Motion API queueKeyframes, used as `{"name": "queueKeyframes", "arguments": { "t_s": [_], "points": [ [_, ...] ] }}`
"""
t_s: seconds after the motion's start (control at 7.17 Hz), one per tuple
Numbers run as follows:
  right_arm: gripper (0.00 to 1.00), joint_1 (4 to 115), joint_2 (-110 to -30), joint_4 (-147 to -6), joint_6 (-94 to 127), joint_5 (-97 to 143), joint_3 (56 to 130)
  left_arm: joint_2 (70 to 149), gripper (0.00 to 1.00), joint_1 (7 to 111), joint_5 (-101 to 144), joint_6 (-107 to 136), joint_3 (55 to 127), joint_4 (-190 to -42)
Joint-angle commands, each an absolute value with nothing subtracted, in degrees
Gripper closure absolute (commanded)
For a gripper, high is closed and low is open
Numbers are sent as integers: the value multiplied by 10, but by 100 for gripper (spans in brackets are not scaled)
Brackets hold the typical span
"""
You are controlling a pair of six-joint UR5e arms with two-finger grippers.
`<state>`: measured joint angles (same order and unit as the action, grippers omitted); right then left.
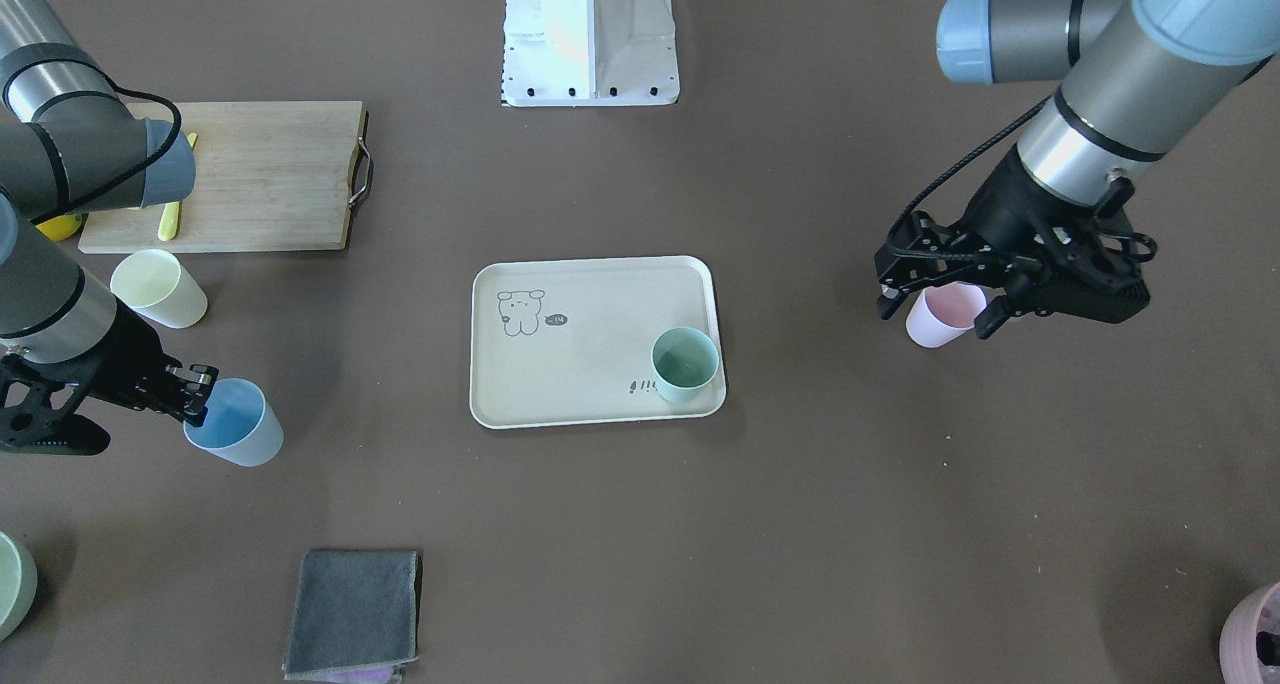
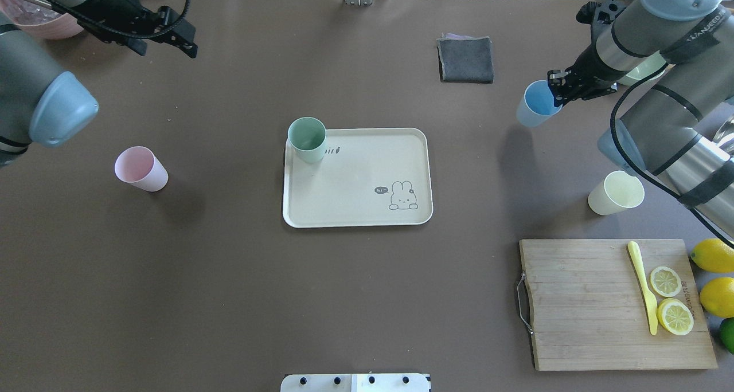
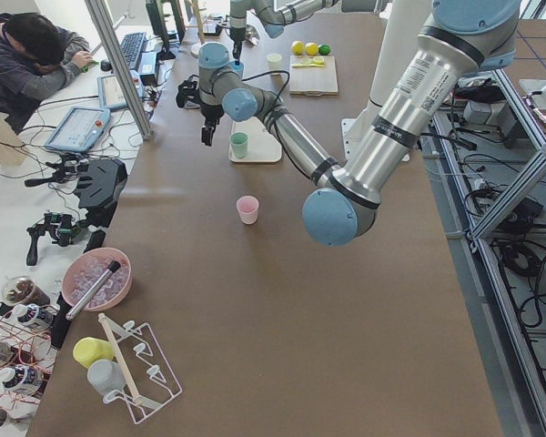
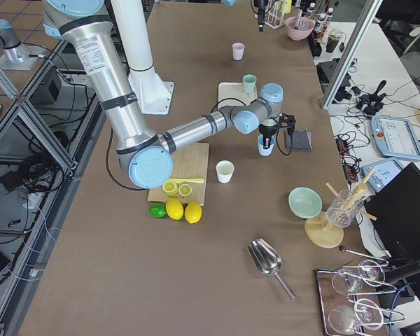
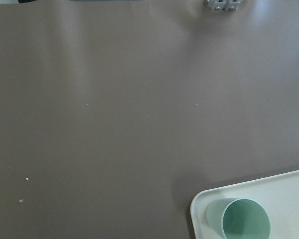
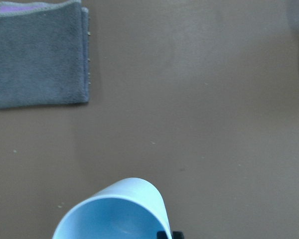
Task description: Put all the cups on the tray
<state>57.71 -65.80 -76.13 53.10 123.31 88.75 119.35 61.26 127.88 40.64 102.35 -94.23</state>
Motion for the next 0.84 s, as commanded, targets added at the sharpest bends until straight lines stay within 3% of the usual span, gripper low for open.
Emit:
{"name": "queueKeyframes", "arguments": {
  "t_s": [0.0, 0.28, 0.7],
  "points": [
    [100, 559, -624, -765, 606, 1235, 904, 1120, 2, 630, 1292, 322, 1048, -942],
    [100, 521, -600, -831, 671, 1226, 961, 1067, 1, 625, 1238, 319, 1056, -952],
    [100, 431, -544, -851, 764, 1147, 955, 1031, 1, 618, 1228, 325, 1045, -1014]
  ]
}}
